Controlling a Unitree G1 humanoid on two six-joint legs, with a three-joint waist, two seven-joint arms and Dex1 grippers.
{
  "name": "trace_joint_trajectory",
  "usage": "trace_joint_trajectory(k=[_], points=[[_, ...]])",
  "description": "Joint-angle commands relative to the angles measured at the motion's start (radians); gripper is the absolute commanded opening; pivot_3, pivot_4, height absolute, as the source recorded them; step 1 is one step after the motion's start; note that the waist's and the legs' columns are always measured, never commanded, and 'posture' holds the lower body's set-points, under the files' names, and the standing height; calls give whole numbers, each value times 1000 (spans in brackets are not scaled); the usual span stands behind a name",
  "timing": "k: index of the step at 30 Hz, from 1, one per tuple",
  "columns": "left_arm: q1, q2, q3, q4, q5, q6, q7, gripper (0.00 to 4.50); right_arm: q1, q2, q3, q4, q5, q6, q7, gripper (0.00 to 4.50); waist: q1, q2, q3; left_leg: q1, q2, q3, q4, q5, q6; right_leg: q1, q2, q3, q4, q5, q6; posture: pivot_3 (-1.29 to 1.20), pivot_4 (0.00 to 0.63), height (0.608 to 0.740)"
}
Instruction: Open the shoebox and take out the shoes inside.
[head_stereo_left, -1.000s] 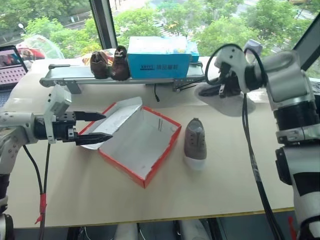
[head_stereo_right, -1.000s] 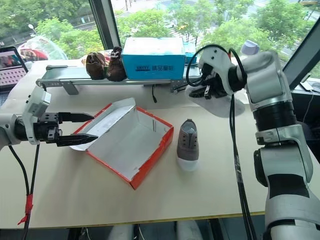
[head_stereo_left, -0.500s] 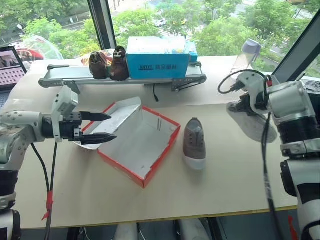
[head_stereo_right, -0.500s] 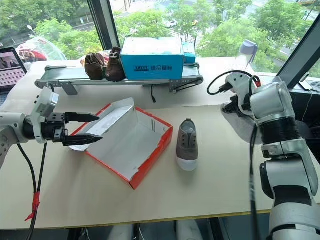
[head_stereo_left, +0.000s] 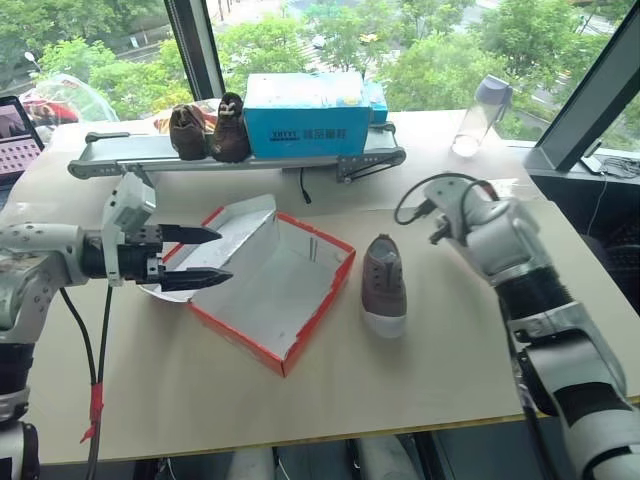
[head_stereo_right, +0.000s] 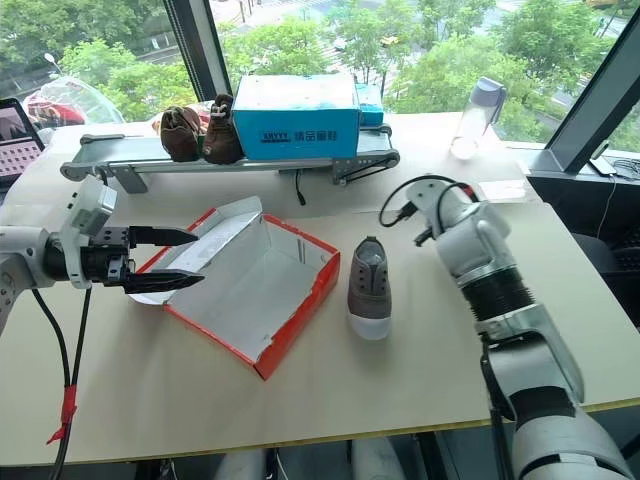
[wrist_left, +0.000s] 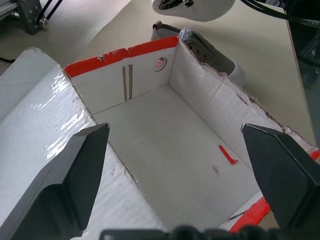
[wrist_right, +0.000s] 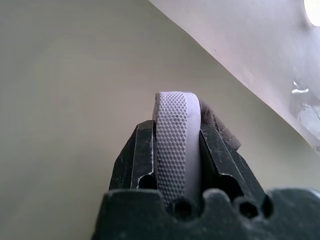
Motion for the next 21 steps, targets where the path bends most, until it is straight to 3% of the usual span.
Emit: trace_joint_trajectory(k=[1, 8, 14, 17, 21], points=[[-11, 24, 39, -20, -3, 7, 3, 4500, 2, -2, -4, -34, -3, 23, -13, 2168, 5, 0, 0, 0, 0, 0, 0, 0, 0, 0, 0, 0, 0, 0, 0, 0, 150, 740], [-12, 32, 48, -24, -7, 21, -1, 4500, -32, 38, -26, -69, 32, 101, 1, 4464, 13, 0, 0, 0, 0, 0, 1, 0, 0, 1, 0, 0, 0, 0, 1, 0, 150, 740], [-10, 35, 48, -23, -5, 21, -3, 4500, -129, 87, -130, -81, 133, 228, 9, 4464, 8, 0, 0, 0, 0, 0, 1, 0, 0, 1, 0, 0, 0, 0, 0, 0, 150, 740], [-15, 35, 43, -18, 3, 14, -5, 4500, -214, 116, -240, -44, 210, 308, 7, 4464, 7, 0, 0, 0, 0, -1, 1, 0, 0, 1, 0, 0, 0, 1, 0, 0, 150, 740], [-25, 32, 36, -12, 7, 12, -5, 4500, -260, 129, -329, -10, 251, 286, -44, 4464, 10, 0, 0, 0, 0, -1, 1, 0, 0, 1, 0, -1, 0, 1, -1, 0, 150, 740]])
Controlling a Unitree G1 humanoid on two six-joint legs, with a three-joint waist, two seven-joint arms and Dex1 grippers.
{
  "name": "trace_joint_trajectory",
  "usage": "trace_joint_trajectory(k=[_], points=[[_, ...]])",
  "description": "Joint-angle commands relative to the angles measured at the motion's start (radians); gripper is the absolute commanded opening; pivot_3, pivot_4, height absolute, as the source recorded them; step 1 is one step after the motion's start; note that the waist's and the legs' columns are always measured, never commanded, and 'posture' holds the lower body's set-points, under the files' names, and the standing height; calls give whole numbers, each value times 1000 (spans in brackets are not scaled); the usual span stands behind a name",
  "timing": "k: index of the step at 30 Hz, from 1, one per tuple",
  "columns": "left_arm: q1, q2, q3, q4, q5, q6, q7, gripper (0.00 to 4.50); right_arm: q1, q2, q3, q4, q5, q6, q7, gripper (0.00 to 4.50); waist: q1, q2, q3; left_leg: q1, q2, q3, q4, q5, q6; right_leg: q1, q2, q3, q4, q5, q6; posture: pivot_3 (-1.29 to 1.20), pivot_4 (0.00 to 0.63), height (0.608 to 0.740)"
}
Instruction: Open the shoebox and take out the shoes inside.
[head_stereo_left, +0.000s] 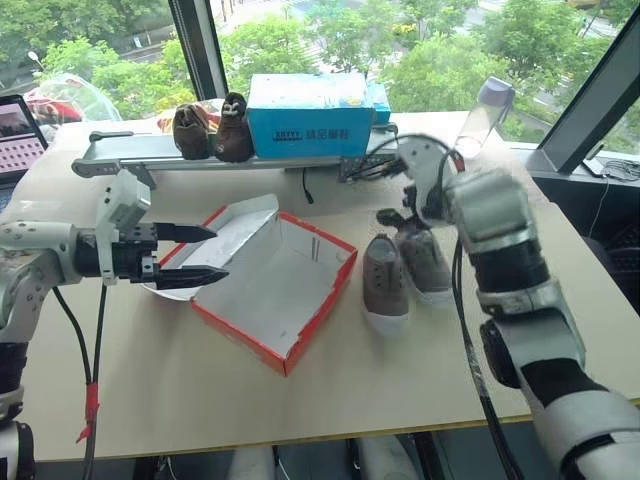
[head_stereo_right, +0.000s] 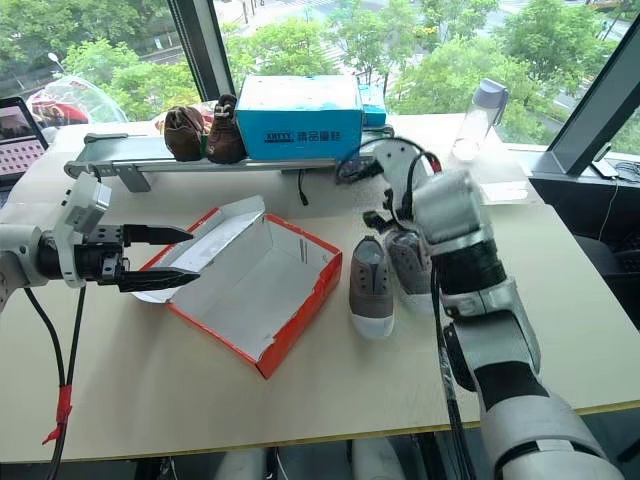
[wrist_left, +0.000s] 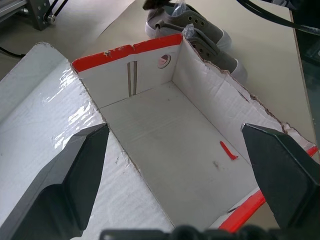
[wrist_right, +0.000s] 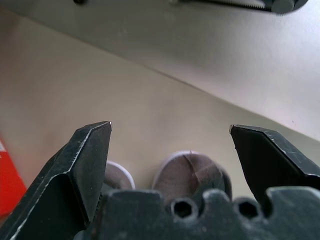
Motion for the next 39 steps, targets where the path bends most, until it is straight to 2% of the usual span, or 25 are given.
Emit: trace_joint_trajectory(k=[1, 4, 6, 7, 10, 13, 15, 17, 19, 22, 24, 26, 31, 34, 39], points=[[-26, 16, 23, -8, 7, -12, -3, 4500, -35, -6, -107, 1, 62, -58, -27, 4464, 4, 0, 0, 0, 0, 0, 0, 0, 0, 0, 0, 0, 0, 0, 0, 0, 150, 740], [-28, 15, 23, -5, 9, -15, -3, 4500, -33, -26, -181, -18, 154, -187, 40, 4464, 9, 0, 0, 0, 0, 0, 0, 0, 0, 0, 0, 0, 0, 0, 0, 0, 150, 740], [-24, 13, 28, -7, 7, -12, -2, 4500, -4, -78, -188, -42, 195, -340, 123, 4464, 11, 0, 0, 0, 0, 0, 0, 0, 0, 0, 0, 0, 0, 0, 0, 0, 150, 740], [-17, 12, 39, -13, -4, -2, 1, 4500, 29, -151, -153, -67, 213, -379, 218, 4464, 12, 0, 0, 0, 0, 0, 0, 0, 0, 0, 0, 0, -1, 0, 0, 0, 150, 740], [0, 3, 101, -14, -55, 32, 12, 4500, 87, -336, -116, -149, 329, -373, 479, 4464, 24, 0, 0, -2, -1, -1, 0, 0, 0, 1, 0, -1, -2, -1, 1, 0, 150, 740], [13, -10, 171, -6, -105, 68, 34, 4500, 132, -443, -144, -223, 459, -350, 637, 4464, 16, 0, 0, -3, -1, 0, 0, 0, 0, 0, -1, 0, -3, -1, 1, 0, 150, 740], [20, -36, 236, 1, -139, 78, 72, 4500, 192, -495, -181, -266, 521, -340, 688, 4464, 8, 0, 0, -1, 0, 0, -1, 0, 0, 0, 0, 1, -2, -1, 2, 0, 150, 740], [31, -81, 341, 26, -165, 76, 163, 4500, 278, -500, -258, -263, 535, -344, 627, 4464, 6, -1, 0, 1, 0, -1, -1, 0, 0, 2, 1, 1, -1, -4, 6, 0, 150, 740], [64, -119, 431, 25, -183, 85, 243, 4500, 352, -455, -358, -243, 541, -354, 517, 4464, 3, -1, 0, 3, 1, -1, 0, 0, 0, 4, 1, 1, -1, -4, 7, 0, 150, 740], [120, -182, 518, -10, -184, 73, 370, 4500, 452, -359, -462, -216, 462, -495, 279, 4464, 0, -1, -1, 5, 1, 0, 3, 0, 1, 6, 1, 2, 0, -3, 8, 0, 150, 740], [158, -264, 572, -63, -151, 36, 523, 4500, 507, -248, -573, -204, 390, -650, 30, 4464, 4, -1, -1, 8, 0, 0, 3, 0, 1, 10, 1, 2, -1, -2, 8, 0, 150, 740], [202, -325, 615, -107, -133, 7, 616, 4500, 570, -178, -633, -224, 331, -762, -134, 4464, 10, -1, -1, 10, 0, -1, 3, 0, 1, 14, 1, 2, -2, -2, 8, 0, 150, 740], [443, -459, 633, -244, -74, -80, 678, 4500, 854, -42, -588, -382, 264, -924, -241, 4464, 16, -1, -1, 9, -1, 0, 0, 0, 1, 14, 0, 3, -5, 1, 3, 0, 150, 740], [610, -544, 607, -344, -3, -152, 709, 4500, 1029, 8, -521, -468, 222, -1001, -251, 4464, 14, -2, -3, 11, -1, 1, -3, 0, 0, 16, -1, 3, -9, 1, 3, 0, 150, 740], [815, -719, 531, -448, 110, -299, 769, 4500, 1225, 84, -445, -552, 194, -1053, -288, 4464, 12, -3, -4, 18, -1, 8, -2, 0, 0, 18, -1, 11, -8, -2, 9, 0, 150, 740]])
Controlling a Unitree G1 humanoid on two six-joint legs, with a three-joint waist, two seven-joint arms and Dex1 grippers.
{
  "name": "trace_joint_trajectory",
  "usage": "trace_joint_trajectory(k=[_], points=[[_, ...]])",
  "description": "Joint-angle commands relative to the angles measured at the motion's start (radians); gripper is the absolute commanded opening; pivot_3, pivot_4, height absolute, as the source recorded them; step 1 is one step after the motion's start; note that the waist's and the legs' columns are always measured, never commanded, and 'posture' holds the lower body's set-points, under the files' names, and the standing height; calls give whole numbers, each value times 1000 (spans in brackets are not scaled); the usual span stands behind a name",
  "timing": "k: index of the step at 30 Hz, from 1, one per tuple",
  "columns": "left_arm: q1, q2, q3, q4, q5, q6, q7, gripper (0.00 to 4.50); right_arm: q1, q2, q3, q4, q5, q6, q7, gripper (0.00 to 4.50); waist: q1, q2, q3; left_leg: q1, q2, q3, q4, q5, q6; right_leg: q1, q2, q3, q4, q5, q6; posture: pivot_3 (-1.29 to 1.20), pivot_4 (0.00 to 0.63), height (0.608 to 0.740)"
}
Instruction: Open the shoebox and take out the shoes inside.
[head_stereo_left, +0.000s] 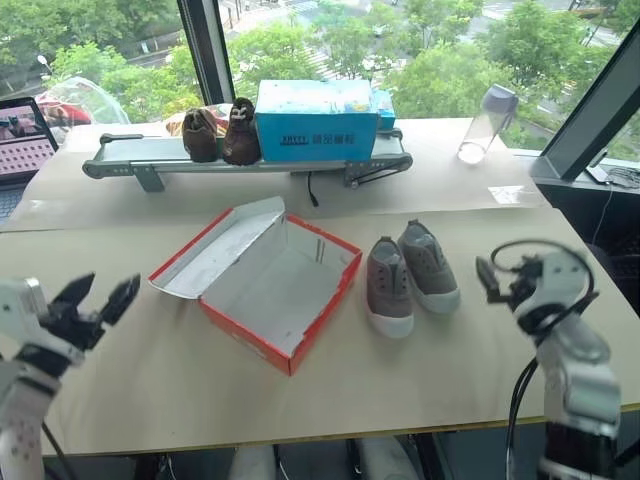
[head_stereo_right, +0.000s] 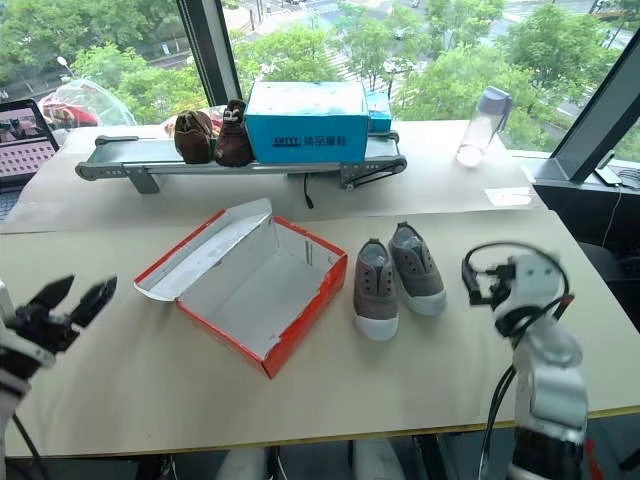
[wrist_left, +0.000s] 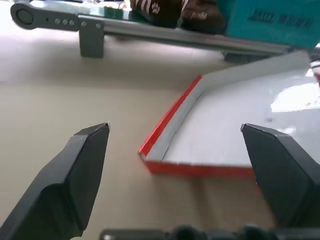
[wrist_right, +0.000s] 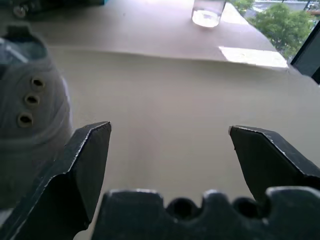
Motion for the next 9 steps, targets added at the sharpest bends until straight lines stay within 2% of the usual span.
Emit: trace_joint_trajectory(k=[1, 4, 9], points=[[95, -75, -71, -86, 87, -128, 25, 4500, 71, 30, 46, -99, -20, -64, -28, 4464, 0, -3, -3, 2, 0, 1, 0, 0, 0, 1, 0, 2, 0, -3, -5, 0, 150, 740], [173, -128, -178, -84, 176, -220, 17, 4500, 108, 66, 111, -101, -41, -91, -45, 4464, -3, -10, -9, 4, 0, 3, 0, -2, -4, 1, 1, 7, -1, -3, -6, 0, 150, 740], [156, -172, -226, -46, 209, -278, 77, 4500, 111, 88, 178, -55, -97, -146, -88, 4464, -5, -13, -11, 3, 0, 5, 1, -5, -8, 1, 1, 10, -8, -3, -6, 0, 150, 740]])
